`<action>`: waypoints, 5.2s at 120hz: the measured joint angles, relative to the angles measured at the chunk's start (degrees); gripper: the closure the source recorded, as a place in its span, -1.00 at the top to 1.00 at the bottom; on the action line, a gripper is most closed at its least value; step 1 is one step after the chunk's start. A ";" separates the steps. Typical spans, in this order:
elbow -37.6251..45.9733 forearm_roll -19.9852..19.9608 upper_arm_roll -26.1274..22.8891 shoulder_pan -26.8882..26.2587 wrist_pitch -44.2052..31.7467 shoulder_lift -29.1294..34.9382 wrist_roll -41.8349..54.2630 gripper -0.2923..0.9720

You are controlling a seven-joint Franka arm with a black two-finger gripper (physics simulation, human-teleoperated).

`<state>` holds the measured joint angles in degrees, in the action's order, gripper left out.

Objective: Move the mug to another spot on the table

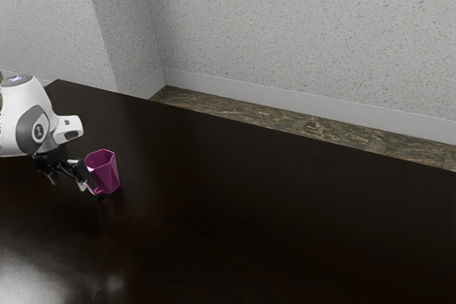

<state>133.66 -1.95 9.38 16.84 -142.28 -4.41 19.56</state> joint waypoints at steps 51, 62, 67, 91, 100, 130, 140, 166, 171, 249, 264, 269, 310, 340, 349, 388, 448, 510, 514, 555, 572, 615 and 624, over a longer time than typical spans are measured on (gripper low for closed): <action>-5.24 -1.07 -0.68 -0.59 -0.09 -5.35 3.38 0.54; -5.72 -1.32 -0.68 -0.59 -0.09 -6.03 3.89 0.54; -6.01 -1.40 -0.68 -0.59 -0.09 -6.50 4.10 0.54; -6.81 -1.84 -1.06 -0.67 -0.10 -7.74 4.94 0.54; -7.01 -1.99 -1.17 -0.68 -0.10 -7.98 5.21 0.54; -7.35 -2.52 -1.21 -0.67 -0.10 -9.20 5.94 0.54; -7.93 -2.78 -1.21 -0.67 -0.10 -9.64 6.16 0.54; -8.13 -3.11 -1.30 -0.67 -0.10 -9.86 6.61 0.46; -8.13 -3.10 -1.30 -0.70 -0.10 -9.86 6.68 0.39; -8.14 -7.31 -1.29 -1.61 -3.58 -9.44 6.23 -0.39; -8.05 -8.18 -1.91 -2.04 -5.92 -9.03 6.02 -0.50; -7.97 -8.29 -2.14 -2.09 -7.01 -8.88 5.91 -0.52; -4.78 -13.33 -5.36 -2.48 -16.26 -5.27 5.06 -0.65; 7.41 -25.61 -11.94 -4.50 -19.33 3.02 5.04 -0.70; 9.83 -27.38 -12.79 -6.25 -20.21 4.05 5.04 -0.71; 15.67 -30.79 -16.56 -12.17 -23.93 6.48 5.49 -0.71; 18.96 -33.73 -16.81 -9.20 -25.14 8.47 6.09 -0.71; 18.30 -34.88 -17.73 -8.94 -25.79 4.85 5.92 -0.70; 18.28 -34.95 -18.02 -8.71 -25.87 4.73 5.91 -0.67; 22.07 -36.58 -19.93 -9.03 -24.93 7.23 3.82 0.25; 23.84 -36.96 -20.28 -11.20 -23.01 9.08 1.99 0.39; 26.36 -37.23 -20.41 -13.13 -20.43 12.50 -4.44 0.51; 26.86 -37.24 -20.50 -13.21 -20.15 13.46 -5.77 0.52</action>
<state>160.52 -39.19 -11.12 3.63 -162.43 9.05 13.79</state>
